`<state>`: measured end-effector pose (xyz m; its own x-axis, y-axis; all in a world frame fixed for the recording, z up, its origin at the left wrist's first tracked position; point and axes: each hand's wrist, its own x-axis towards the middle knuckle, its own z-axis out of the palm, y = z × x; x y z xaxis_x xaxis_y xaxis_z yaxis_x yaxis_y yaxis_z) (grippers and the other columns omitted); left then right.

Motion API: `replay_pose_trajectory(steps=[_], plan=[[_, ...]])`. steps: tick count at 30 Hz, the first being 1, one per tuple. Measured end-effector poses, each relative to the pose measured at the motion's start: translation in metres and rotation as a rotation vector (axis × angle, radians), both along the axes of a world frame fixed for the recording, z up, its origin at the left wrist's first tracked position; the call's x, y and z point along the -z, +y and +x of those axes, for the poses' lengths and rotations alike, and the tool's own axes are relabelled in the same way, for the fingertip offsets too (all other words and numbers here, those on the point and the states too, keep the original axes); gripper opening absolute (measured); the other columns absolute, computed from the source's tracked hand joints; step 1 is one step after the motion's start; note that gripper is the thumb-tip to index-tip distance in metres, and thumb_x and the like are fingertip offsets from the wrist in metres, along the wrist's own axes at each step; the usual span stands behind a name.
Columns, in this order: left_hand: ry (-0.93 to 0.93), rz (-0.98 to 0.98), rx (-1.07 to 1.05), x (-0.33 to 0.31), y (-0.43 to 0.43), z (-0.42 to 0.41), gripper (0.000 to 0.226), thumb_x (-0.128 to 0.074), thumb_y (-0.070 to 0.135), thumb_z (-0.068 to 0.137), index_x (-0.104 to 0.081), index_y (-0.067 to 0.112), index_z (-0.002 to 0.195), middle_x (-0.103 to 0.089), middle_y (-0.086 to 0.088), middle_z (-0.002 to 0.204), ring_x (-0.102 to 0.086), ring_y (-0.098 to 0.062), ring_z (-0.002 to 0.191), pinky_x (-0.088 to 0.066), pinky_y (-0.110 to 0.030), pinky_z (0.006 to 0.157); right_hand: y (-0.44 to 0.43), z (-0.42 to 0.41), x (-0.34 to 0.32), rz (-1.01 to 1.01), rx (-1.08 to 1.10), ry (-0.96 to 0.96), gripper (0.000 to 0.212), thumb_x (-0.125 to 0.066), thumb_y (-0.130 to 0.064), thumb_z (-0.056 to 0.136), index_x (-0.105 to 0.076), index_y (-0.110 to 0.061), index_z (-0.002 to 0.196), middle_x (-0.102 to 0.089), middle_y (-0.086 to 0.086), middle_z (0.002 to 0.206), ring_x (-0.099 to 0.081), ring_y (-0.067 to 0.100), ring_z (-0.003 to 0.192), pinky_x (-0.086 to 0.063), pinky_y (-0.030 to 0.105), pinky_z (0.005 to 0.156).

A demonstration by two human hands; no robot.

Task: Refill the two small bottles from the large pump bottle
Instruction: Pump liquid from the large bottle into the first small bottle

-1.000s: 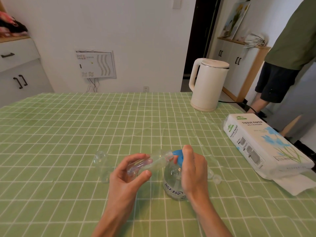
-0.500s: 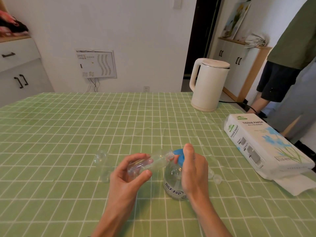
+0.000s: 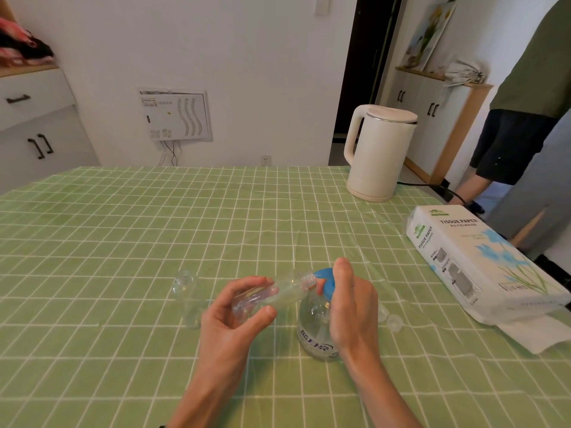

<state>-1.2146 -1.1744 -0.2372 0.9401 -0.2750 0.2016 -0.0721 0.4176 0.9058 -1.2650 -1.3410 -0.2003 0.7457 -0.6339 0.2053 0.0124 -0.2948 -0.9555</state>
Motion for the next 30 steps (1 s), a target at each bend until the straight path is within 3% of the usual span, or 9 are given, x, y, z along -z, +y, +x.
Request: replay_pose_trajectory(steps=[7, 10, 13, 15, 19, 21, 24, 27, 30], plan=[[0.003, 0.013, 0.003, 0.003, 0.000, 0.002, 0.062, -0.100, 0.040, 0.061, -0.076, 0.021, 0.115, -0.075, -0.008, 0.127, -0.073, -0.032, 0.117, -0.061, -0.030, 0.090, 0.001, 0.002, -0.004, -0.010, -0.021, -0.028, 0.074, -0.032, -0.061, 0.086, -0.053, 0.004, 0.058, -0.057, -0.022, 0.046, -0.044, 0.004, 0.043, -0.037, 0.035, 0.057], [-0.003, 0.013, 0.003, 0.005, 0.000, 0.003, 0.061, -0.099, 0.039, 0.064, -0.075, 0.020, 0.117, -0.074, -0.008, 0.128, -0.071, -0.033, 0.121, -0.061, -0.031, 0.092, 0.000, 0.000, -0.003, -0.012, -0.022, -0.028, 0.075, -0.033, -0.061, 0.085, -0.049, 0.006, 0.058, -0.058, -0.021, 0.046, -0.047, 0.003, 0.043, -0.038, 0.035, 0.057], [-0.019, 0.015, 0.003, 0.004, 0.000, 0.002, 0.059, -0.099, 0.037, 0.065, -0.075, 0.020, 0.117, -0.074, -0.009, 0.127, -0.072, -0.032, 0.119, -0.061, -0.032, 0.091, -0.001, 0.001, 0.001, -0.018, -0.027, -0.011, 0.082, -0.026, -0.069, 0.090, -0.067, -0.006, 0.057, -0.068, -0.009, 0.053, -0.051, 0.007, 0.046, -0.043, 0.036, 0.058], [-0.059, 0.038, -0.011, 0.002, -0.001, 0.000, 0.053, -0.097, 0.032, 0.067, -0.077, 0.021, 0.114, -0.076, -0.008, 0.124, -0.074, -0.030, 0.116, -0.061, -0.031, 0.089, -0.001, 0.001, 0.001, -0.032, -0.019, -0.013, 0.082, -0.024, -0.072, 0.092, -0.068, -0.014, 0.055, -0.062, 0.005, 0.051, -0.046, 0.010, 0.047, -0.043, 0.035, 0.058], [-0.152, 0.078, -0.028, -0.006, -0.005, -0.005, 0.044, -0.091, 0.023, 0.068, -0.078, 0.023, 0.110, -0.079, -0.007, 0.118, -0.076, -0.024, 0.111, -0.061, -0.026, 0.087, 0.000, 0.001, -0.001, -0.062, -0.002, -0.028, 0.072, -0.025, -0.072, 0.092, -0.059, -0.030, 0.044, -0.043, 0.002, 0.044, -0.037, 0.010, 0.044, -0.037, 0.034, 0.055], [-0.195, 0.098, -0.020, -0.009, -0.008, -0.007, 0.043, -0.090, 0.023, 0.068, -0.078, 0.023, 0.109, -0.079, -0.007, 0.115, -0.076, -0.023, 0.110, -0.060, -0.024, 0.088, 0.001, 0.000, -0.002, -0.063, -0.002, -0.019, 0.076, -0.025, -0.073, 0.092, -0.061, -0.026, 0.045, -0.046, 0.006, 0.045, -0.040, 0.018, 0.046, -0.042, 0.041, 0.054], [-0.253, 0.141, -0.017, -0.012, -0.009, -0.008, 0.041, -0.090, 0.027, 0.068, -0.079, 0.026, 0.107, -0.080, -0.006, 0.114, -0.075, -0.022, 0.110, -0.057, -0.024, 0.094, -0.001, 0.000, -0.001, -0.055, 0.005, 0.023, 0.094, -0.024, -0.076, 0.089, -0.067, 0.003, 0.063, -0.065, 0.020, 0.058, -0.060, 0.037, 0.058, -0.055, 0.051, 0.065], [-0.373, 0.294, -0.047, -0.011, -0.005, -0.007, 0.041, -0.089, 0.034, 0.069, -0.076, 0.036, 0.109, -0.080, 0.004, 0.113, -0.074, -0.018, 0.110, -0.054, -0.025, 0.096, -0.001, 0.000, 0.000, -0.053, 0.008, 0.002, 0.087, -0.024, -0.076, 0.090, -0.066, -0.008, 0.055, -0.065, 0.007, 0.051, -0.058, 0.032, 0.054, -0.052, 0.044, 0.063], [-0.520, 0.447, -0.058, -0.011, -0.003, -0.006, 0.046, -0.087, 0.041, 0.073, -0.072, 0.038, 0.116, -0.077, 0.017, 0.114, -0.071, -0.009, 0.108, -0.051, -0.016, 0.093, 0.000, 0.000, -0.002, -0.074, -0.008, 0.012, 0.095, -0.022, -0.077, 0.090, -0.065, 0.004, 0.062, -0.061, 0.019, 0.054, -0.057, 0.039, 0.057, -0.053, 0.049, 0.064]])
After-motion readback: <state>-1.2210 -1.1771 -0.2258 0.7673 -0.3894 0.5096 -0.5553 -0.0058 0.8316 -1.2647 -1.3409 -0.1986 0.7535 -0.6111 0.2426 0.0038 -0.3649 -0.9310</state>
